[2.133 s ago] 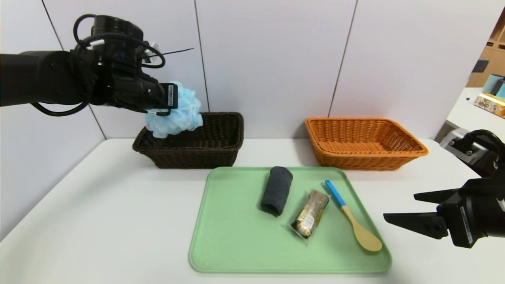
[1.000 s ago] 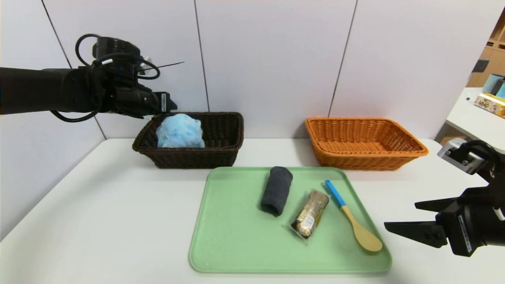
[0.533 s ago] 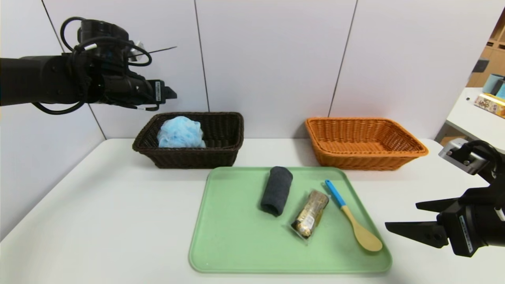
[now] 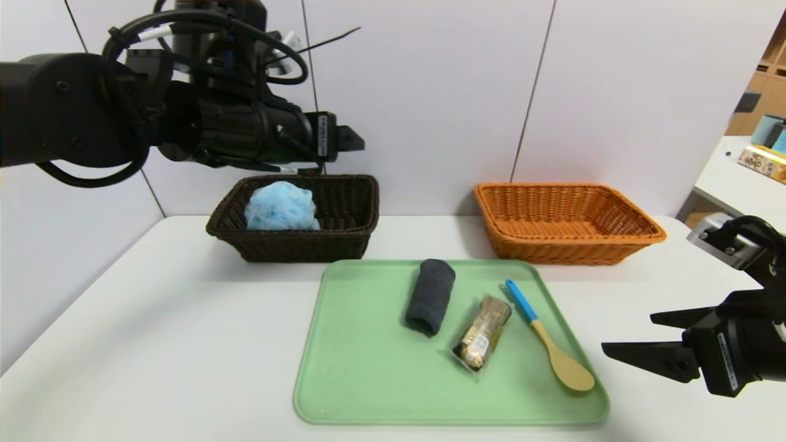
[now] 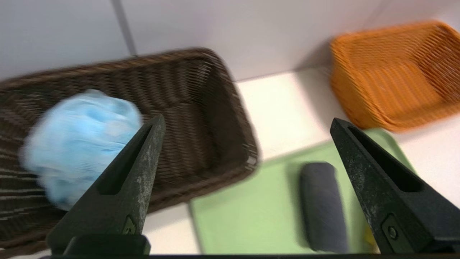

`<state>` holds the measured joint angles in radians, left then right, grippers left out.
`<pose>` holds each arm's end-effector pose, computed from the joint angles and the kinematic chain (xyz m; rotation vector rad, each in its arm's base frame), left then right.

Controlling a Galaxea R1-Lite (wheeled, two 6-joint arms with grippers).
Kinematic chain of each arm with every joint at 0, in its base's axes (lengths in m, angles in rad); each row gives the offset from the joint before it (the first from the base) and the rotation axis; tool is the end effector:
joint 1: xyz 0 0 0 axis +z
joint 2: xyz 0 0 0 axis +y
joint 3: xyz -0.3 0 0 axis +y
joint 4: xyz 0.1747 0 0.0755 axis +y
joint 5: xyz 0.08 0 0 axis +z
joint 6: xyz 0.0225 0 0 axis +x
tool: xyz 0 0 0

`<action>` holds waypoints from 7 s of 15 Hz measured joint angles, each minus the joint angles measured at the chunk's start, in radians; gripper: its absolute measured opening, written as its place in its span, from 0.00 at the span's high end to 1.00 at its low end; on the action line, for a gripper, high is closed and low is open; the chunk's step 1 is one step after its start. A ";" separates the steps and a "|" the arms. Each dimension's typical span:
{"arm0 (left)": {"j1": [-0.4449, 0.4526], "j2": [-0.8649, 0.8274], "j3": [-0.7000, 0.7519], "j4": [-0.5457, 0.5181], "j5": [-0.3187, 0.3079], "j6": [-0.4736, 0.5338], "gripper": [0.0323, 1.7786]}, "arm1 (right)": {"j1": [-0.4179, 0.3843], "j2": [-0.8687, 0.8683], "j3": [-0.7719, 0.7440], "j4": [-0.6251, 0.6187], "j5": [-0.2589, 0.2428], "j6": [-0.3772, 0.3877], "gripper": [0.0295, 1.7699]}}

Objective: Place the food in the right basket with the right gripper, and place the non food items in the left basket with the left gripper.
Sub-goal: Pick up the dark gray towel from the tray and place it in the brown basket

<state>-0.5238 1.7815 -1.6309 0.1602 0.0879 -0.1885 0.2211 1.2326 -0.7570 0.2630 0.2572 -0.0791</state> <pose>0.2991 -0.1705 0.3105 -0.0898 0.3381 -0.4023 0.1603 0.0419 0.2016 -0.0605 0.7268 0.4854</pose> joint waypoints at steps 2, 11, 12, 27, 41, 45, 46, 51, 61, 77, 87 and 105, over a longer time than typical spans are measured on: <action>-0.113 -0.006 0.042 -0.003 0.011 -0.010 0.08 | -0.004 0.000 -0.002 -0.001 0.000 0.001 0.03; -0.366 0.136 0.050 -0.006 0.112 -0.080 0.06 | -0.028 -0.008 0.010 0.001 0.000 0.000 0.03; -0.371 0.163 0.032 -0.003 0.120 -0.113 0.05 | -0.028 -0.010 0.013 0.001 -0.001 0.000 0.03; -0.357 0.411 -0.200 0.283 0.221 -0.170 0.05 | -0.036 -0.038 0.051 0.001 0.001 0.022 0.03; -0.336 0.492 -0.306 0.410 0.242 -0.210 0.05 | -0.034 -0.039 0.089 -0.040 0.001 0.022 0.03; -0.335 0.499 -0.306 0.407 0.232 -0.232 0.05 | -0.034 -0.039 0.092 -0.040 0.003 0.022 0.03; -0.335 0.501 -0.306 0.407 0.230 -0.237 0.05 | -0.034 -0.039 0.092 -0.040 0.003 0.022 0.03; -0.325 0.501 -0.306 0.407 0.163 -0.253 0.05 | -0.035 -0.037 0.093 -0.040 0.002 0.022 0.03; -0.324 0.530 -0.306 0.395 0.173 -0.246 0.05 | -0.036 -0.036 0.095 -0.040 0.002 0.022 0.03; -0.329 0.509 -0.306 0.406 0.221 -0.236 0.87 | -0.036 -0.039 0.093 -0.042 0.001 0.024 0.03; -0.255 0.261 -0.306 0.457 0.228 -0.089 0.87 | -0.036 -0.047 0.093 -0.042 0.001 0.026 0.03; 0.093 0.393 -0.307 0.209 0.151 0.041 0.58 | -0.036 -0.048 0.116 -0.042 0.000 0.026 0.03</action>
<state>-0.4311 2.1740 -1.9383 0.3689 0.2389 -0.1477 0.1851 1.1845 -0.6411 0.2206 0.2577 -0.0532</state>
